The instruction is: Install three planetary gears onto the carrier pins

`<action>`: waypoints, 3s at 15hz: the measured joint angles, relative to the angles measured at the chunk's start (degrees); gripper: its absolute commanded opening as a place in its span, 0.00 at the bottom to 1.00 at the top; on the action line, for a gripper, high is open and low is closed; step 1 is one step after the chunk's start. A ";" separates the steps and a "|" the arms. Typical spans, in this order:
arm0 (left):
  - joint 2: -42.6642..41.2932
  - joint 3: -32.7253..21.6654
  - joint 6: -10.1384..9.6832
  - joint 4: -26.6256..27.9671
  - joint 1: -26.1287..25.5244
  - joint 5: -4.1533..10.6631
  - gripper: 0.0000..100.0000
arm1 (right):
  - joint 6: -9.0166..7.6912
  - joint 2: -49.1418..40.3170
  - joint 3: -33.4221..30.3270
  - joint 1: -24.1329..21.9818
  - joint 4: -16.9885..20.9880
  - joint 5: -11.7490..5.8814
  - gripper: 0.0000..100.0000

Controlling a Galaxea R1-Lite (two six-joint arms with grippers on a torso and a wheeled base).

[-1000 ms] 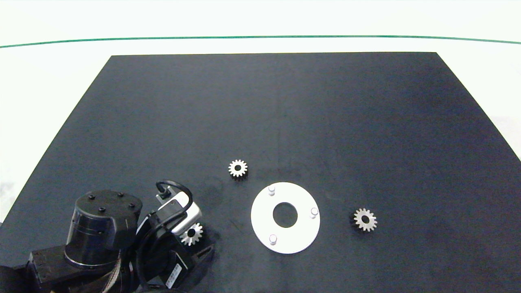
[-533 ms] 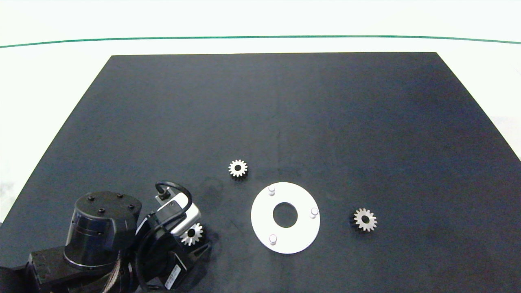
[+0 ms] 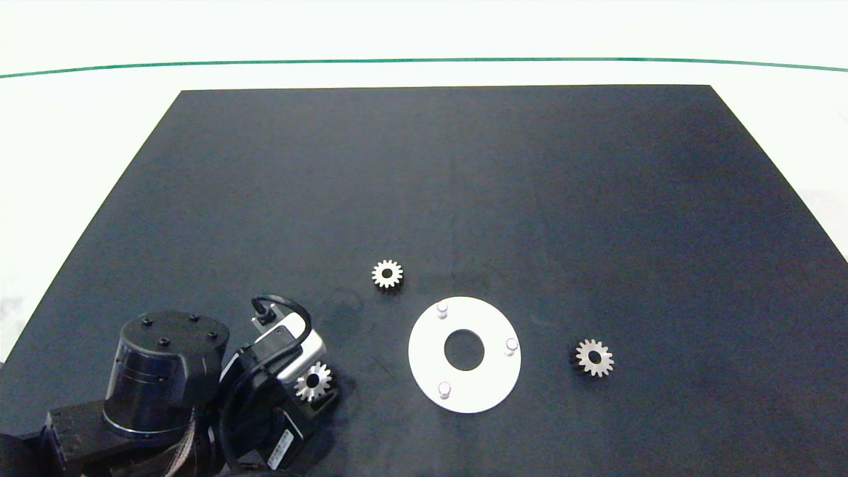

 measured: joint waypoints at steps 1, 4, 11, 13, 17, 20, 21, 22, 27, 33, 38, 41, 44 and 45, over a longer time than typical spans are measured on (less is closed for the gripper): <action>0.00 0.00 0.02 -0.02 -0.02 0.05 0.36 | 0.00 -0.05 0.00 0.00 0.00 0.00 1.00; 0.09 -0.06 0.26 -0.85 -0.07 0.02 0.30 | -0.04 -0.09 0.00 0.00 0.00 -0.05 1.00; -0.04 -0.06 0.59 -0.90 -0.20 -0.13 0.17 | -0.02 -0.18 0.00 0.00 0.00 -0.02 1.00; -0.91 -0.30 1.29 -0.79 -0.79 -0.15 0.13 | -0.06 -0.18 -0.06 0.00 -0.02 -0.05 1.00; -4.28 -2.82 1.83 3.61 -5.51 0.24 0.13 | -0.06 -0.33 0.00 0.05 0.00 -0.05 1.00; -5.16 -7.85 1.83 11.03 -9.17 1.40 0.13 | -0.06 -0.77 -0.22 0.00 -0.07 -0.09 1.00; -5.27 -10.28 1.83 14.75 -10.53 2.32 0.13 | -0.06 -0.88 -0.34 -0.02 -0.10 -0.16 1.00; -5.29 -12.74 1.83 17.55 -11.96 3.19 0.13 | -0.02 -0.96 -0.67 -0.02 -0.11 -0.20 1.00; -2.62 -18.41 1.85 21.05 -17.66 5.51 0.13 | -0.06 -1.02 -2.40 -0.11 -0.10 -0.22 1.00; 0.46 -20.72 1.93 21.15 -21.55 6.73 0.13 | -0.09 -1.01 -3.04 -0.06 -0.10 -0.30 1.00; 3.47 -23.19 2.05 22.47 -23.65 6.86 0.13 | -0.17 -0.99 -3.07 -0.02 -0.10 -0.33 1.00; 5.12 -26.14 2.45 24.72 -24.22 6.91 0.13 | -0.15 -0.99 -3.07 0.00 -0.10 -0.30 1.00; 6.36 -28.42 2.46 24.78 -23.84 6.95 0.13 | -0.17 -0.99 -2.99 0.00 -0.02 -0.30 1.00; 6.83 -28.96 2.49 24.76 -23.81 6.95 0.13 | -0.17 -1.01 -2.99 0.00 -0.02 -0.30 1.00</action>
